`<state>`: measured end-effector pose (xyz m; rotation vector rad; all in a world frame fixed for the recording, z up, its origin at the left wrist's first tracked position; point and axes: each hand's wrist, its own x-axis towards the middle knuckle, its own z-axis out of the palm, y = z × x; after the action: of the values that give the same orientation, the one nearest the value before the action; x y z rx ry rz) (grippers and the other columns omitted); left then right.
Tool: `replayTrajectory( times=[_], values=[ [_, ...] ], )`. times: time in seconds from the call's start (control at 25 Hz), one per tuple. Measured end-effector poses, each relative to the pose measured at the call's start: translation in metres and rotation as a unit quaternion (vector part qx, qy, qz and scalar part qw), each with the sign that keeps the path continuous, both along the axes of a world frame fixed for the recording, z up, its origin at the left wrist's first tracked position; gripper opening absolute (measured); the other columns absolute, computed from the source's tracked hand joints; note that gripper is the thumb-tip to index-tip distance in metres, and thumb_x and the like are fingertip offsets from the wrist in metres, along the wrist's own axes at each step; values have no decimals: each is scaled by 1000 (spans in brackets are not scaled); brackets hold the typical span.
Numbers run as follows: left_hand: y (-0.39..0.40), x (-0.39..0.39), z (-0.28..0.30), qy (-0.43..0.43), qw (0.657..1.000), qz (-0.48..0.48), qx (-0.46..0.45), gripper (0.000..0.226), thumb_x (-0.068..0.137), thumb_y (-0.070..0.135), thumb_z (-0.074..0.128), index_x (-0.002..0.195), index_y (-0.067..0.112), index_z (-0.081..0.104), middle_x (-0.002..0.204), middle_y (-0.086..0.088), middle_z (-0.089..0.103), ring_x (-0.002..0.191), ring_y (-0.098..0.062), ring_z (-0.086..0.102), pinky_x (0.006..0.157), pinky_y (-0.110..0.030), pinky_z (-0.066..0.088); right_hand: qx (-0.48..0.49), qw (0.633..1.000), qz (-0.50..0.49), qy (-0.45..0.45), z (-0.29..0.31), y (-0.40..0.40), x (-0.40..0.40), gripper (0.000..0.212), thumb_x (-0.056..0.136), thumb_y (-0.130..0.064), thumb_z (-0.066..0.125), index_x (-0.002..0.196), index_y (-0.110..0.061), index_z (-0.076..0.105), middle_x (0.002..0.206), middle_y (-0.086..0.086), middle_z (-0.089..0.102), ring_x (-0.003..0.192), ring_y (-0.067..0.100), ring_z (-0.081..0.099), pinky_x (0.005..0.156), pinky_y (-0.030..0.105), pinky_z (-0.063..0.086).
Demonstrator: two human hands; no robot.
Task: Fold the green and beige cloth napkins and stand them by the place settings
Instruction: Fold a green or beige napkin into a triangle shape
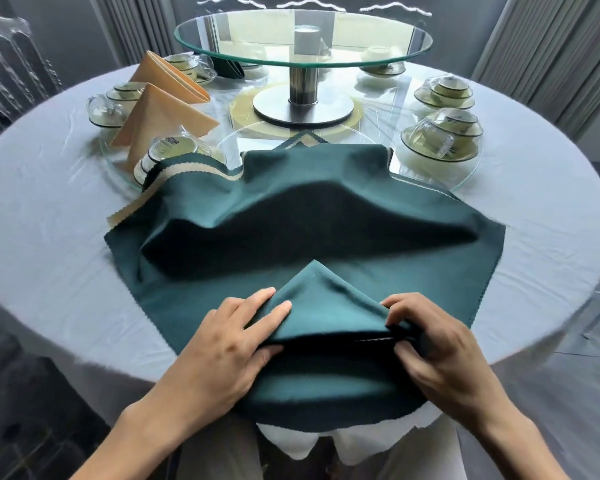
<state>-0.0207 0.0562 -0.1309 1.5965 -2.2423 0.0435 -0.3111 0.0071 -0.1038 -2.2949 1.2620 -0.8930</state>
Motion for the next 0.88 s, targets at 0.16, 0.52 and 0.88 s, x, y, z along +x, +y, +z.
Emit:
replayTrajectory(
  times=[0.16,0.52,0.88],
  values=[
    [15,4,-3,-81,996,22,0,49,97,32,39,141,14,52,142,-3,54,105,-25,58,76,-37,46,-29,996,-24,79,-6,4,-6,26,66,-3,57,84,-22,52,97,-14,55,83,19,56,73,35,44],
    [-20,-50,29,-7,997,76,13,58,97,34,32,143,4,48,148,-10,49,139,-25,44,117,-43,29,-77,984,-108,121,13,0,85,44,72,-22,39,104,-14,68,126,9,64,115,25,59,100,34,41],
    [-2,-15,-9,-36,997,25,57,58,103,41,21,153,14,34,159,-1,32,147,-17,30,115,-38,21,-41,937,-163,306,-41,3,33,57,98,-46,23,148,-24,39,153,4,40,140,30,39,110,41,16]
  ],
)
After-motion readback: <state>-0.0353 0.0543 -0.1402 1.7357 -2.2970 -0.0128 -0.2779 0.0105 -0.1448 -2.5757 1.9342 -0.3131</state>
